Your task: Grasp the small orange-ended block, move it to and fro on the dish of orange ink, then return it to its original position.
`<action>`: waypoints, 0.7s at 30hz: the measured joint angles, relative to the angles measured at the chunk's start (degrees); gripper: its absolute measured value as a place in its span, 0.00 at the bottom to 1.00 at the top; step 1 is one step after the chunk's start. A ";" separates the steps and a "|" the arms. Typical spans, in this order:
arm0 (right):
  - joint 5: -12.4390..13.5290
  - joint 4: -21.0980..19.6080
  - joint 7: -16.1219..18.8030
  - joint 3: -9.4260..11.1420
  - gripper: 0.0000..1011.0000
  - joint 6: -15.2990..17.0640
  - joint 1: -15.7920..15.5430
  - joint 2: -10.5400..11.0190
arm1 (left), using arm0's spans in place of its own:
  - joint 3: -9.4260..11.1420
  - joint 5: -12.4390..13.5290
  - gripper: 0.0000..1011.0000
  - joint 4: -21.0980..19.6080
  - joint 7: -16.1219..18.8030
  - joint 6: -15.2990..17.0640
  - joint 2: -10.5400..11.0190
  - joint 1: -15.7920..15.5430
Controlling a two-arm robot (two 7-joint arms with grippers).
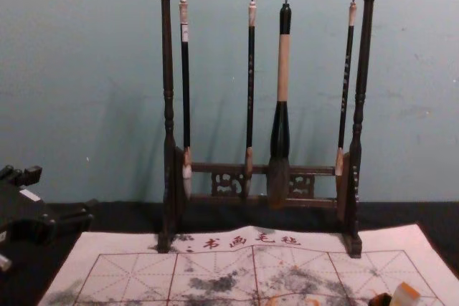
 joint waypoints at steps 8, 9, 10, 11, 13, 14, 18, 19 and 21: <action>0.11 -0.08 0.16 -0.07 0.99 0.04 0.09 0.06 | 0.00 0.01 0.99 0.00 0.00 0.00 0.00 0.00; 0.12 -0.08 0.17 -0.08 0.99 0.04 0.10 0.07 | 0.00 0.00 0.99 0.00 0.00 0.00 0.00 0.00; 0.13 -0.09 0.18 -0.09 0.99 0.05 0.11 0.08 | 0.00 0.00 0.99 0.00 0.00 0.00 0.00 0.00; 0.14 -0.10 0.18 -0.10 0.99 0.05 0.11 0.08 | 0.00 0.00 0.99 0.00 0.00 0.00 0.00 0.00; 0.15 -0.11 0.19 -0.10 0.99 0.06 0.12 0.09 | 0.00 0.00 0.99 0.00 0.00 0.00 0.00 0.00; 0.16 -0.11 0.20 -0.11 0.99 0.07 0.12 0.10 | 0.00 0.00 0.99 0.00 0.00 0.00 0.00 0.00; 0.19 -0.14 0.22 -0.14 0.99 0.09 0.14 0.12 | 0.00 0.00 0.99 0.00 0.00 0.00 0.00 0.00; 0.19 -0.14 0.22 -0.14 0.99 0.09 0.14 0.12 | 0.00 0.00 0.99 0.00 0.00 0.00 0.00 0.00; 0.20 -0.16 0.24 -0.15 0.99 0.10 0.16 0.13 | 0.00 0.00 0.99 0.00 0.00 0.00 0.00 0.00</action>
